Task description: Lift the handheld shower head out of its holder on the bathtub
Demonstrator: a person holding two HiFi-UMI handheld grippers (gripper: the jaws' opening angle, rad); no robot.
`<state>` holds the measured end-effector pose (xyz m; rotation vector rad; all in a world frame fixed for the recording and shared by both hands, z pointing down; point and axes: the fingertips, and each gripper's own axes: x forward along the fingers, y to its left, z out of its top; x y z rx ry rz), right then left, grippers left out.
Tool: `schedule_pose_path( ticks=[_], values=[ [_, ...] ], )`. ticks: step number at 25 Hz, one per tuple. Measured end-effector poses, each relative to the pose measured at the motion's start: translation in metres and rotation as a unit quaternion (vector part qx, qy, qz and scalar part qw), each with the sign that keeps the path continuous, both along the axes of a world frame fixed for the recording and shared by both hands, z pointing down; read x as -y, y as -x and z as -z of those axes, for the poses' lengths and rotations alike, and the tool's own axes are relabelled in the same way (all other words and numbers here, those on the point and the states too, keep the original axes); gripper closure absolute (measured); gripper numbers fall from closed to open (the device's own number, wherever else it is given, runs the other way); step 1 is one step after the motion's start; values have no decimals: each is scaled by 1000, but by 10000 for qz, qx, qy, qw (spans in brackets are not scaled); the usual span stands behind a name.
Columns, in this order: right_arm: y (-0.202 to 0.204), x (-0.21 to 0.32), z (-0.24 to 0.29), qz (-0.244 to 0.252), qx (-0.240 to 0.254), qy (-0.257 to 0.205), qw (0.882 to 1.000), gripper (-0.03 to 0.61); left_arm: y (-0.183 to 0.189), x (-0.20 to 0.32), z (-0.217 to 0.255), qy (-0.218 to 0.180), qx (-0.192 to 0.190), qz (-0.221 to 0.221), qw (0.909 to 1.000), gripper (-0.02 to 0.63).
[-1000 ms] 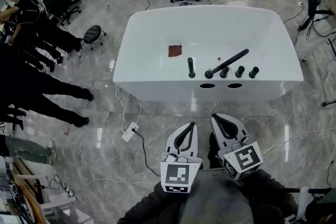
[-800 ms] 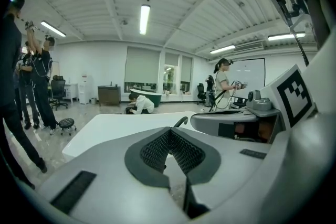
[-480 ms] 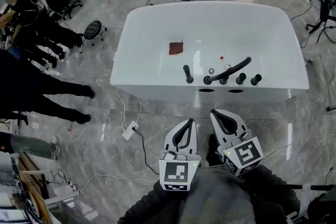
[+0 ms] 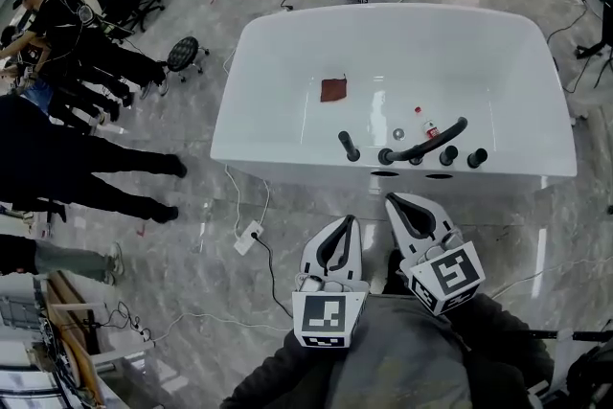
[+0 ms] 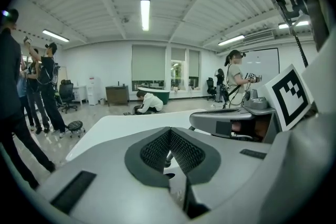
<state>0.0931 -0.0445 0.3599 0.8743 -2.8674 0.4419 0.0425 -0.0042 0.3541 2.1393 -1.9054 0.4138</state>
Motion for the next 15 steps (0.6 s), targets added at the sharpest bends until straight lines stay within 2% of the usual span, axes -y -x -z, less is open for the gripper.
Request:
schedule_pose_path(
  ticks=[6, 15],
  values=[
    [14, 15, -12, 36, -110, 72, 9999, 574, 16, 14, -14, 80, -94, 74, 9999, 611],
    [54, 49, -22, -202, -359, 104, 9991, 574, 61, 52, -20, 63, -301, -119, 9995, 611]
  ],
)
